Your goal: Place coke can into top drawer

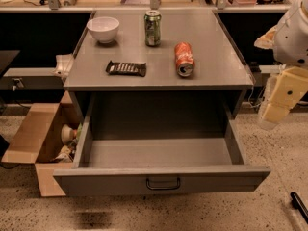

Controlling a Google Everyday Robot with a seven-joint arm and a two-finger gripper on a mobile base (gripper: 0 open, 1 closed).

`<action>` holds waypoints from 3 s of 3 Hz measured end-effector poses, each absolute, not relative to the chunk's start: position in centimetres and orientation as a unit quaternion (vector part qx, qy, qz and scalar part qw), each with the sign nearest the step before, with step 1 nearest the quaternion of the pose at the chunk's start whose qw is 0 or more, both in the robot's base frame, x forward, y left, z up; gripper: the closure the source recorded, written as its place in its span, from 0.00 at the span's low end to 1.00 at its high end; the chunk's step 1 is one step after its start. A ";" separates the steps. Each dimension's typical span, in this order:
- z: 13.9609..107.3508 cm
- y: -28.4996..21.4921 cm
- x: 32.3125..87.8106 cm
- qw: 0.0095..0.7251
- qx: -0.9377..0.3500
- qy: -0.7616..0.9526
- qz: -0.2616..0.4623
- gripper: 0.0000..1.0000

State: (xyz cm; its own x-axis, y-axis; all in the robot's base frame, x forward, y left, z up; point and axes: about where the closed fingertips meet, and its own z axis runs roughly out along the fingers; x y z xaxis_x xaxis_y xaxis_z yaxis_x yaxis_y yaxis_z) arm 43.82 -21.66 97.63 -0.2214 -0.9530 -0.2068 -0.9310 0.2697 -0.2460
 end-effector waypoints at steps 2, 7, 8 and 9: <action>97.3 -21.4 47.7 0.196 -0.568 0.799 -0.017 0.00; 94.4 -19.1 62.0 0.292 -0.356 0.883 0.089 0.00; 93.1 -17.7 65.3 0.272 -0.289 0.912 0.097 0.00; 92.8 -17.2 65.8 0.265 -0.247 0.926 0.110 0.00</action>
Offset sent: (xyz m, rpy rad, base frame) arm 0.1139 0.0019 -0.0091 0.2468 -0.0811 -0.2021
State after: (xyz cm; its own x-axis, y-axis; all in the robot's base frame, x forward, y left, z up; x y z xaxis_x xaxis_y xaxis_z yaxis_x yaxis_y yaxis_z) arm 65.77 -17.17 92.83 -0.7375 -0.3992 -0.5448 -0.5156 0.8538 0.0724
